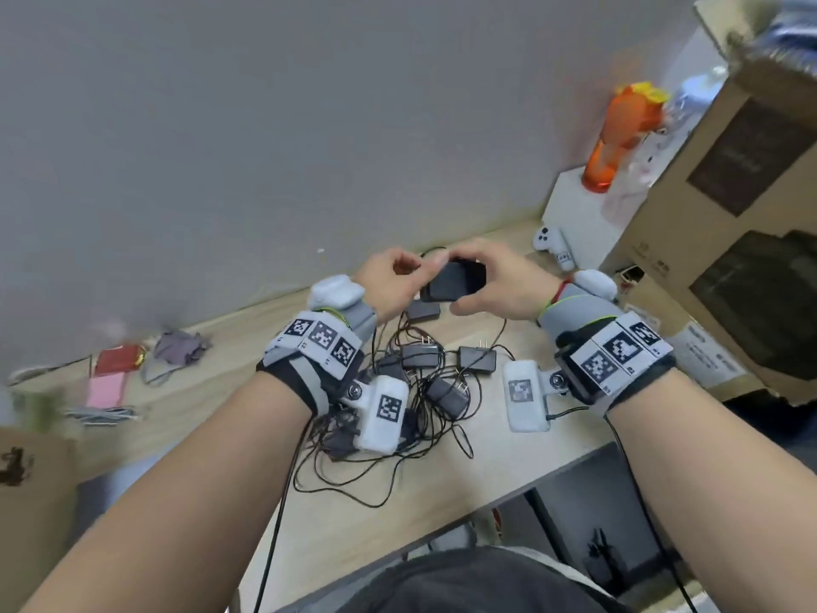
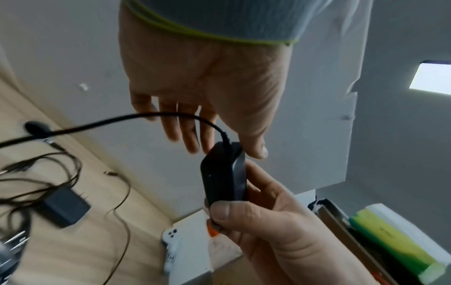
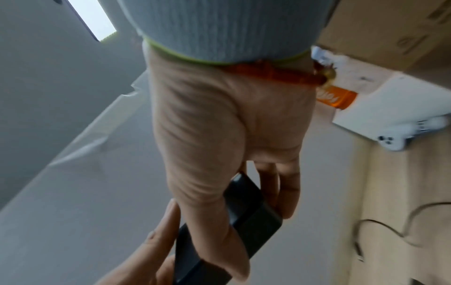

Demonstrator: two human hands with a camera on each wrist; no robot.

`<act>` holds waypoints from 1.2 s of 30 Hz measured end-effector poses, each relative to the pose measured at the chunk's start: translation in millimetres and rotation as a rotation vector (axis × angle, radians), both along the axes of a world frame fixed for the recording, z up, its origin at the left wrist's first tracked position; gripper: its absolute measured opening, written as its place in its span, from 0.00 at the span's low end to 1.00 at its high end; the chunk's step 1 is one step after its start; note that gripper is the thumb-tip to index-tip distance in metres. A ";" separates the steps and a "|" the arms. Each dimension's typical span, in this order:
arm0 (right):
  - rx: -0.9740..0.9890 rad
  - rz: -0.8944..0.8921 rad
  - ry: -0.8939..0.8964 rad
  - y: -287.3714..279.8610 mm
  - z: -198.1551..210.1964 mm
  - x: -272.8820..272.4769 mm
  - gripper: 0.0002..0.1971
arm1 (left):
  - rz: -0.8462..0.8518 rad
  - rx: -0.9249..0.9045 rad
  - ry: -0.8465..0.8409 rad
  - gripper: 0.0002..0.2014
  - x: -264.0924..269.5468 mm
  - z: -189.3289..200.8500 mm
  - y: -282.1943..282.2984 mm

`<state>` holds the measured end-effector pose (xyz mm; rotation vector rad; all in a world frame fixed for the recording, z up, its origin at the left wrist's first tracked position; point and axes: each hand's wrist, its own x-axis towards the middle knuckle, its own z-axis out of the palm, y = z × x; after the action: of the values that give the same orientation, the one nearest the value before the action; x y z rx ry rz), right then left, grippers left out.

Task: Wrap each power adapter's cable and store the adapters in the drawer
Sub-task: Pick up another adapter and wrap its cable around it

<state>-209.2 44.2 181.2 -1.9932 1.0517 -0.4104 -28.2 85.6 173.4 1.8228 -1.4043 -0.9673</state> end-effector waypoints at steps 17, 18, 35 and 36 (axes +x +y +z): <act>0.218 0.161 -0.158 -14.4 42.9 60.4 0.19 | 0.175 -0.154 0.398 0.12 13.3 112.2 -31.7; 0.165 0.125 -0.136 -21.2 44.5 55.5 0.19 | 0.174 -0.141 0.361 0.11 18.9 112.3 -30.5; 0.120 0.060 -0.378 -64.0 58.4 49.2 0.22 | 0.115 -0.011 0.455 0.15 36.5 105.2 -32.1; 0.105 0.050 -0.377 -63.4 58.2 50.7 0.22 | 0.136 -0.021 0.454 0.16 35.6 104.8 -32.7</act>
<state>-158.4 -19.2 239.4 -1.7569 0.7682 -0.6600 7.3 52.9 278.2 1.5340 -0.9957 -1.1965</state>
